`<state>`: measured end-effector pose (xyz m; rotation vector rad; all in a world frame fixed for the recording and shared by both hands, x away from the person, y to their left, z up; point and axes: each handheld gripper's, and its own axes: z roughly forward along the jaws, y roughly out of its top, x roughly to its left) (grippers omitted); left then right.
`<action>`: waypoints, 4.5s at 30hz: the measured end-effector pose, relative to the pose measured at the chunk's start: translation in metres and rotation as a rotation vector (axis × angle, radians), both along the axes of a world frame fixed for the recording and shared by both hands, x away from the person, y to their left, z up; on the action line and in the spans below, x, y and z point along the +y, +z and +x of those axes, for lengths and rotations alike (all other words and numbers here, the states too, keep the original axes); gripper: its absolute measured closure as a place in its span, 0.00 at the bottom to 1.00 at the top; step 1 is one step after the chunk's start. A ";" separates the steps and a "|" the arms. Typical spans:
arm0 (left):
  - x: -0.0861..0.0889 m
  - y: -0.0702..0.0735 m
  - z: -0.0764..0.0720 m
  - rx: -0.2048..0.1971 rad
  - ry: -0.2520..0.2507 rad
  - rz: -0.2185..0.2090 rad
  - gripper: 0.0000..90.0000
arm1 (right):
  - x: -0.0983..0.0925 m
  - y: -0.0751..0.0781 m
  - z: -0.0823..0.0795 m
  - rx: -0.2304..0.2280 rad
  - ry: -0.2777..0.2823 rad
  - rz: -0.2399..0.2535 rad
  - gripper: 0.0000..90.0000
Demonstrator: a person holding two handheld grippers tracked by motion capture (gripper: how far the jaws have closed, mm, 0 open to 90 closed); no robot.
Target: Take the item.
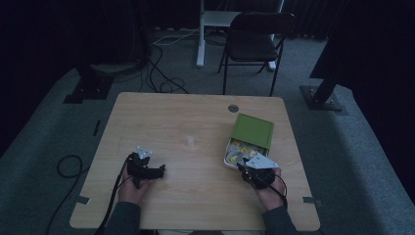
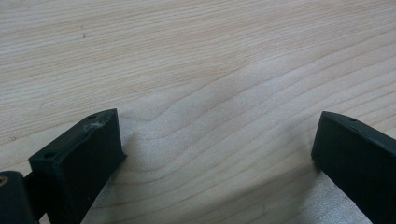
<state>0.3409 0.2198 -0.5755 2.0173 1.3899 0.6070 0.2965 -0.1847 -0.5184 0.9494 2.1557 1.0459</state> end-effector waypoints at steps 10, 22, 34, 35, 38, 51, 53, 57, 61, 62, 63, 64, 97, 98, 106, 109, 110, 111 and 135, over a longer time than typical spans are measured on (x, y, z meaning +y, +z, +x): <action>0.000 0.000 0.000 0.000 0.000 0.000 0.03 | 0.007 -0.004 0.006 -0.003 -0.020 -0.057 0.77; 0.000 0.000 0.000 0.000 0.000 0.000 0.03 | 0.008 -0.005 0.009 -0.005 -0.045 -0.080 0.93; 0.000 0.000 0.000 0.000 0.000 0.000 0.03 | 0.002 0.000 0.005 -0.018 -0.070 -0.054 1.00; 0.000 0.000 0.000 0.000 0.000 0.000 0.03 | 0.001 0.001 0.004 -0.022 -0.070 -0.051 1.00; 0.000 0.000 0.000 0.000 0.000 0.000 0.03 | -0.002 0.006 -0.001 -0.039 -0.072 -0.044 1.00; 0.000 0.000 0.000 0.000 0.000 0.000 0.03 | -0.012 0.031 -0.008 -0.084 -0.078 0.006 1.00; 0.000 0.000 0.000 0.000 0.000 0.000 0.03 | -0.012 0.033 -0.008 -0.086 -0.076 0.009 1.00; 0.000 0.000 0.000 0.000 0.000 0.000 0.03 | -0.012 0.040 -0.009 -0.102 -0.072 0.015 1.00; 0.000 0.000 0.000 0.000 0.000 0.000 0.03 | -0.011 0.045 -0.010 -0.109 -0.064 0.031 1.00; 0.000 0.000 0.000 0.000 0.000 0.000 0.03 | -0.011 0.046 -0.011 -0.113 -0.063 0.032 1.00; 0.000 0.000 0.000 0.000 0.000 0.001 0.03 | -0.010 0.048 -0.011 -0.116 -0.061 0.034 1.00; 0.000 0.000 0.000 0.001 -0.001 0.001 0.03 | -0.010 0.049 -0.012 -0.121 -0.059 0.033 1.00; 0.000 0.000 0.000 -0.001 0.001 -0.001 0.03 | 0.007 0.084 -0.033 -0.193 0.031 0.063 1.00; 0.000 0.000 0.000 -0.001 0.001 -0.001 0.03 | 0.007 0.084 -0.033 -0.197 0.035 0.066 1.00; 0.000 0.000 0.000 -0.001 0.001 -0.001 0.03 | 0.014 0.088 -0.035 -0.202 0.058 0.072 1.00; 0.000 0.000 0.000 -0.001 0.001 -0.001 0.03 | 0.017 0.091 -0.035 -0.207 0.068 0.072 1.00; 0.000 0.000 0.000 -0.001 0.001 -0.001 0.03 | 0.019 0.092 -0.035 -0.212 0.075 0.069 1.00; 0.000 0.000 0.000 -0.001 0.001 -0.002 0.03 | 0.019 0.092 -0.035 -0.212 0.075 0.069 1.00; 0.000 0.000 0.000 -0.001 0.001 -0.002 0.03 | 0.046 0.103 -0.029 -0.233 0.142 0.075 1.00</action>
